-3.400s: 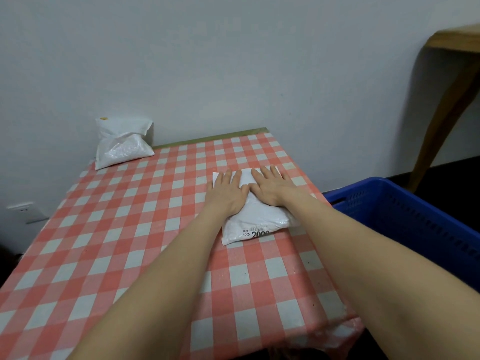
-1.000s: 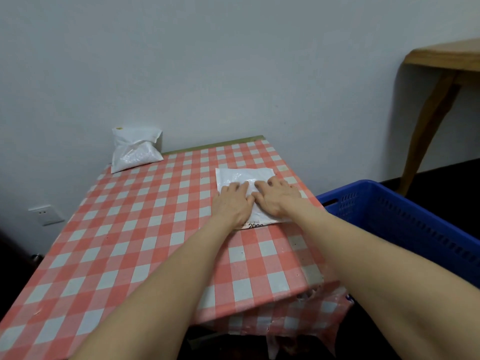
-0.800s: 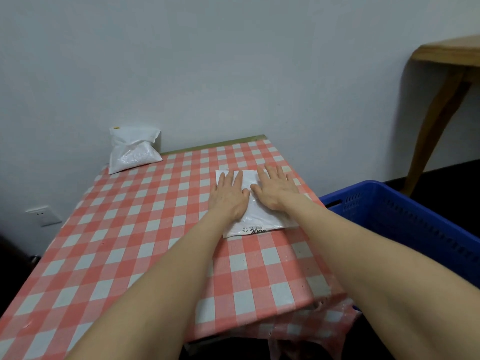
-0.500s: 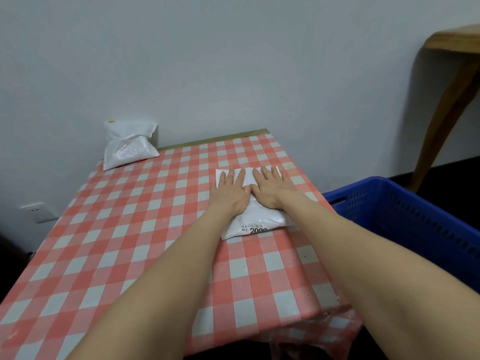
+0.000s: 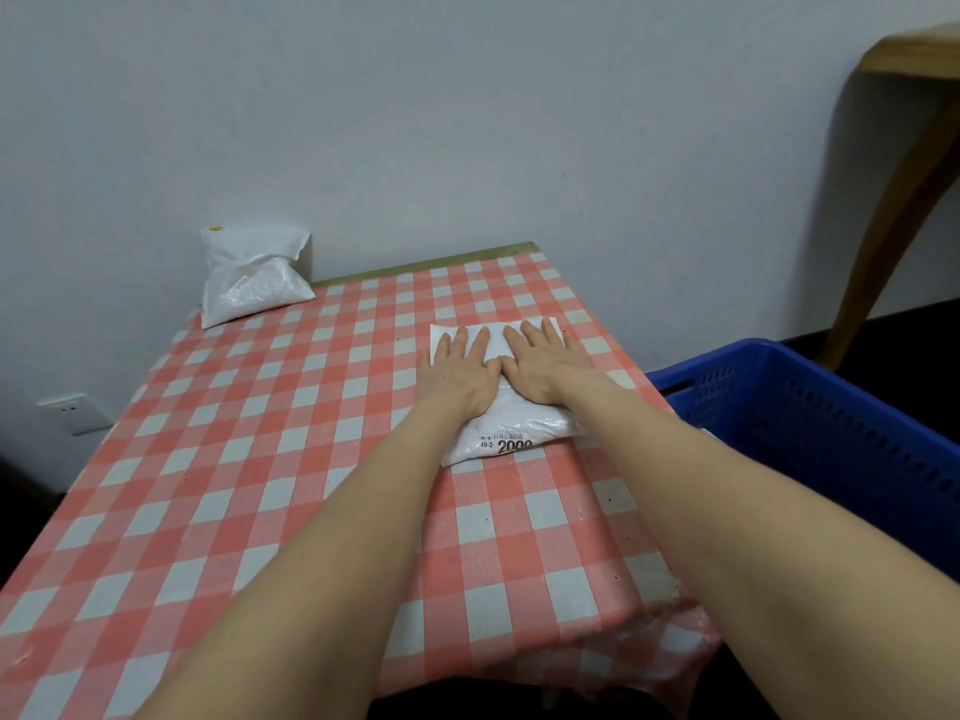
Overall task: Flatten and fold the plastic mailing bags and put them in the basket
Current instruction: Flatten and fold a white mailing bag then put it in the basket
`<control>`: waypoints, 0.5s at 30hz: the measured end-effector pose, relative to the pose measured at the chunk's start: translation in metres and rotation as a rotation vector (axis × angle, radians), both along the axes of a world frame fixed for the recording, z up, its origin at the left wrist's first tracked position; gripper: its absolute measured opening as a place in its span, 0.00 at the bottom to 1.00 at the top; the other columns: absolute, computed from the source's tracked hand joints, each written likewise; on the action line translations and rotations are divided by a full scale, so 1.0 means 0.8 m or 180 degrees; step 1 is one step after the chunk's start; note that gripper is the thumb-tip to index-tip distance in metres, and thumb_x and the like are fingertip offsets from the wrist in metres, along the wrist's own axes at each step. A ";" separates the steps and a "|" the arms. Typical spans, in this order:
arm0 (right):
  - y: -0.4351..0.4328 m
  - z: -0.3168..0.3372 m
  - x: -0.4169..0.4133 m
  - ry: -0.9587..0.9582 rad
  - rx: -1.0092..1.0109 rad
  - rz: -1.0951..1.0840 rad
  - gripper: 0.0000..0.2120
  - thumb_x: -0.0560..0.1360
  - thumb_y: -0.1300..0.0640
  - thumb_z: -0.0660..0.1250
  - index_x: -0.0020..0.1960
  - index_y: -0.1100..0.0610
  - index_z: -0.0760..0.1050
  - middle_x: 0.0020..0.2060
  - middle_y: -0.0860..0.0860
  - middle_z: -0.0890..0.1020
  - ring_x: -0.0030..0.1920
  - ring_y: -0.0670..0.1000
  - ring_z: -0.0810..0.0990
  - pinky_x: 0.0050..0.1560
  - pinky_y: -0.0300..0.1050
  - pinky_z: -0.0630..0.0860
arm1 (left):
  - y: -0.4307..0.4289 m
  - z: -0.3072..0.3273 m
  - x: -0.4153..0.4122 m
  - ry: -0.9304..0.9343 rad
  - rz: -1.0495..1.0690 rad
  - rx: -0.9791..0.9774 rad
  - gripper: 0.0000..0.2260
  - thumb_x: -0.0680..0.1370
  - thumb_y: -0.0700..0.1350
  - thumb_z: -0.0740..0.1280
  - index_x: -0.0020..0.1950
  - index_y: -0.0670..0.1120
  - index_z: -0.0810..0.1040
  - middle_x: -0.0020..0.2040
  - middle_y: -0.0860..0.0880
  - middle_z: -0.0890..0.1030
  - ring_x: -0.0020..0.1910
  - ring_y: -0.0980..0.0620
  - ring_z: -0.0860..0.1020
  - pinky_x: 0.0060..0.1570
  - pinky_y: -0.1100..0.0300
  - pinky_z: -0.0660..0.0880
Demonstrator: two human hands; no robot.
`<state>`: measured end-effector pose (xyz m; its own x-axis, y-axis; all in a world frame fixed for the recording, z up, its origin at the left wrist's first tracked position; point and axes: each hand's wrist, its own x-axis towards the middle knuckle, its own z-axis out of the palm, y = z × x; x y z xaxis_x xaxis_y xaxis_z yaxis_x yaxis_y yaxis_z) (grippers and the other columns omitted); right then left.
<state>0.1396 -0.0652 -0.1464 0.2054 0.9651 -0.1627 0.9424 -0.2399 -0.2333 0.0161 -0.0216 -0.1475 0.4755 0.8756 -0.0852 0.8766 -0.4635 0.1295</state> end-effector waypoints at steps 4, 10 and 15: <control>0.000 0.000 0.000 0.0001 0.0028 -0.0007 0.28 0.83 0.43 0.41 0.79 0.51 0.41 0.79 0.51 0.43 0.78 0.55 0.38 0.76 0.55 0.39 | 0.002 -0.001 -0.001 0.0000 -0.0026 0.0003 0.24 0.83 0.54 0.42 0.79 0.52 0.44 0.79 0.48 0.44 0.78 0.47 0.42 0.75 0.45 0.41; 0.000 -0.001 0.001 0.0018 0.0031 -0.0007 0.28 0.83 0.43 0.42 0.79 0.51 0.41 0.79 0.51 0.43 0.78 0.55 0.38 0.76 0.55 0.39 | 0.002 -0.002 0.000 -0.0009 -0.0031 0.0002 0.24 0.83 0.54 0.43 0.79 0.53 0.44 0.79 0.48 0.44 0.78 0.47 0.43 0.75 0.45 0.41; -0.009 0.013 0.005 0.0434 0.0149 0.0011 0.27 0.83 0.45 0.44 0.79 0.50 0.44 0.79 0.53 0.44 0.78 0.57 0.39 0.76 0.55 0.40 | -0.006 0.006 -0.008 -0.0137 -0.0080 0.0054 0.23 0.83 0.52 0.44 0.79 0.52 0.45 0.79 0.47 0.45 0.78 0.47 0.44 0.75 0.46 0.43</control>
